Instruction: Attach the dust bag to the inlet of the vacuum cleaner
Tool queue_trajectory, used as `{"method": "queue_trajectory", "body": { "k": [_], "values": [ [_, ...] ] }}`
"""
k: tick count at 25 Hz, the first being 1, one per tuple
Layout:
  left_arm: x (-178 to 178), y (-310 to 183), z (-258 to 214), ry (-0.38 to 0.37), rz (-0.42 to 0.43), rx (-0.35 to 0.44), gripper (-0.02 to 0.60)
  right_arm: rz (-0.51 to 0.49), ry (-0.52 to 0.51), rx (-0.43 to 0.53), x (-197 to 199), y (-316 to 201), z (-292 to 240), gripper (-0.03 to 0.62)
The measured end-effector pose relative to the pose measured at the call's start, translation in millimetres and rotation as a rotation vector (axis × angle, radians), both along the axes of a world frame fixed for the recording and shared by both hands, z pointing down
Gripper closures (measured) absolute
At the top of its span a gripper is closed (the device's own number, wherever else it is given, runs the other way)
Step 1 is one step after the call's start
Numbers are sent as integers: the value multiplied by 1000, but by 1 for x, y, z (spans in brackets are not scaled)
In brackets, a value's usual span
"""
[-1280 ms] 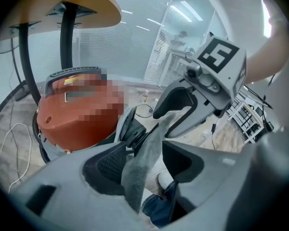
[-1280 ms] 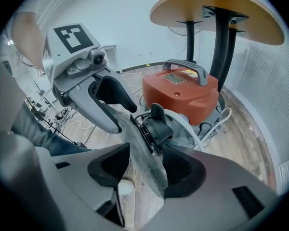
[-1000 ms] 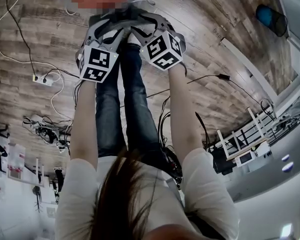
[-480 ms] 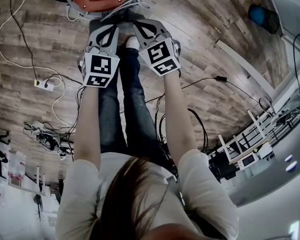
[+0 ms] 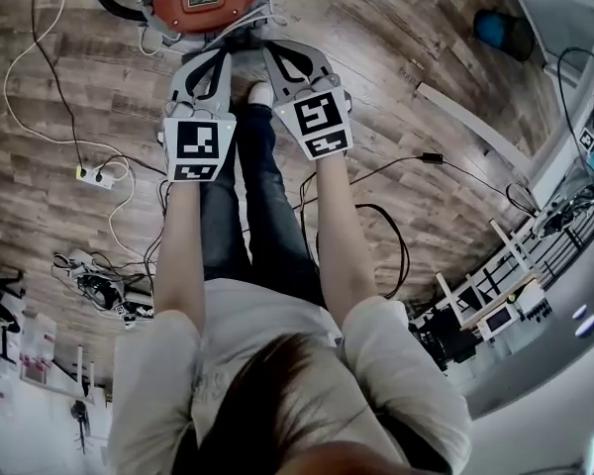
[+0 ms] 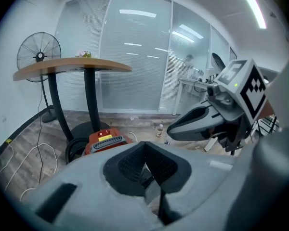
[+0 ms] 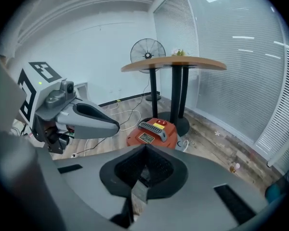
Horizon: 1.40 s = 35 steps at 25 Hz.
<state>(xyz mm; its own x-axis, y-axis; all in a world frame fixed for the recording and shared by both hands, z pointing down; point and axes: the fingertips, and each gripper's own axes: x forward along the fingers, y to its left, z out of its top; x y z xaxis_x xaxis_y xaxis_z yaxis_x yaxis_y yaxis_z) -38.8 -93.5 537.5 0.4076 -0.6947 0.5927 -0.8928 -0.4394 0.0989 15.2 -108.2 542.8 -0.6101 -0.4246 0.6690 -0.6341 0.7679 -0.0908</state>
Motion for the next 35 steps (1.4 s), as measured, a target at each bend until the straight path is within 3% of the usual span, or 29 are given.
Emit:
{"method": "queue_trajectory", "body": {
  "k": [12, 21, 30, 35],
  "values": [
    [-17, -20, -128, 66, -102, 139, 566, 186, -127, 114, 17, -26, -136, 592],
    [-29, -31, -221, 78, -123, 222, 566, 218, -189, 193, 16, -27, -238, 592],
    [-17, -29, -313, 86, -49, 352, 566, 208, -249, 256, 17, -10, -310, 592],
    [-7, -17, -350, 105, -27, 391, 566, 203, -232, 321, 20, 2, -348, 592]
  ]
}}
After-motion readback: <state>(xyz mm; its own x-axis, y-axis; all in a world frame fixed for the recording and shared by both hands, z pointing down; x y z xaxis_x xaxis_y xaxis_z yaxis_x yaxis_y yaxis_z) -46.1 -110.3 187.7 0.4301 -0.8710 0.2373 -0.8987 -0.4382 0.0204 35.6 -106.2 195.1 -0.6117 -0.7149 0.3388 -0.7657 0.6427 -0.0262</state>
